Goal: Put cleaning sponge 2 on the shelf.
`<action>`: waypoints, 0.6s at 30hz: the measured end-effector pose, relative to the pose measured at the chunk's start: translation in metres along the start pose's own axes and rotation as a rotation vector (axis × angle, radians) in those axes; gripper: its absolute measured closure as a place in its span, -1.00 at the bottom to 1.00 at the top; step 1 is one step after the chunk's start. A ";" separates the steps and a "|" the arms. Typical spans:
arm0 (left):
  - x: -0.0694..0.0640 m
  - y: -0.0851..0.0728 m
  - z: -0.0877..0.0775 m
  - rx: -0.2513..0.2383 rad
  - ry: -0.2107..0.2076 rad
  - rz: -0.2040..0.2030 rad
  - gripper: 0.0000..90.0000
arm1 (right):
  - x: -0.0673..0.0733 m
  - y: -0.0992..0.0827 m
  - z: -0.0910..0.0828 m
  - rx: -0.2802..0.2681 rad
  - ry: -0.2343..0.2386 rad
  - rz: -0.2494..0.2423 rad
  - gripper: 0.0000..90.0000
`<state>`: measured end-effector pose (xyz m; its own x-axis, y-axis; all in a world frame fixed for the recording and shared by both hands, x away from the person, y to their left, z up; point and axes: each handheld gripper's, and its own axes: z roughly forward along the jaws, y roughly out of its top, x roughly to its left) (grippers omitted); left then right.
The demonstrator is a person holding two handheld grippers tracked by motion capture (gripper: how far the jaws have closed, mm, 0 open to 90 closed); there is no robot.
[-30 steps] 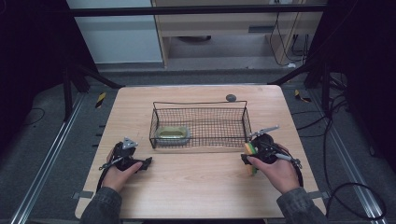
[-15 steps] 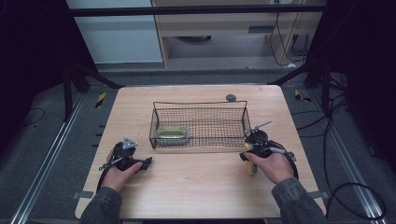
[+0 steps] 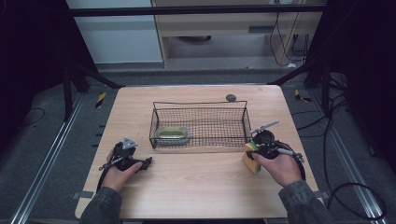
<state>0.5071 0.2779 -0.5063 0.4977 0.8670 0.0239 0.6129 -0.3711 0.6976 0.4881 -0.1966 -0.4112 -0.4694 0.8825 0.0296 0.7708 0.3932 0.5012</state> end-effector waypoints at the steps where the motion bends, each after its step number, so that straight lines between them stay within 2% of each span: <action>1: 0.000 0.000 0.000 -0.001 0.000 -0.001 -0.99 | -0.002 -0.001 -0.003 -0.014 0.001 -0.004 0.43; 10: 0.000 -0.002 0.000 -0.022 -0.001 0.001 -0.99 | -0.017 -0.009 -0.024 -0.058 -0.024 -0.019 0.44; 14: 0.000 -0.002 0.000 -0.020 -0.001 0.003 -0.99 | -0.030 -0.009 -0.035 -0.084 -0.041 -0.015 0.44; 18: -0.001 -0.003 0.000 -0.019 0.004 0.001 -0.99 | -0.047 0.000 -0.048 -0.126 -0.065 -0.021 0.44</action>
<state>0.5048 0.2787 -0.5081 0.4961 0.8679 0.0270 0.6004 -0.3654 0.7113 0.4893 -0.2504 -0.3707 -0.4530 0.8908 -0.0359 0.6992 0.3800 0.6056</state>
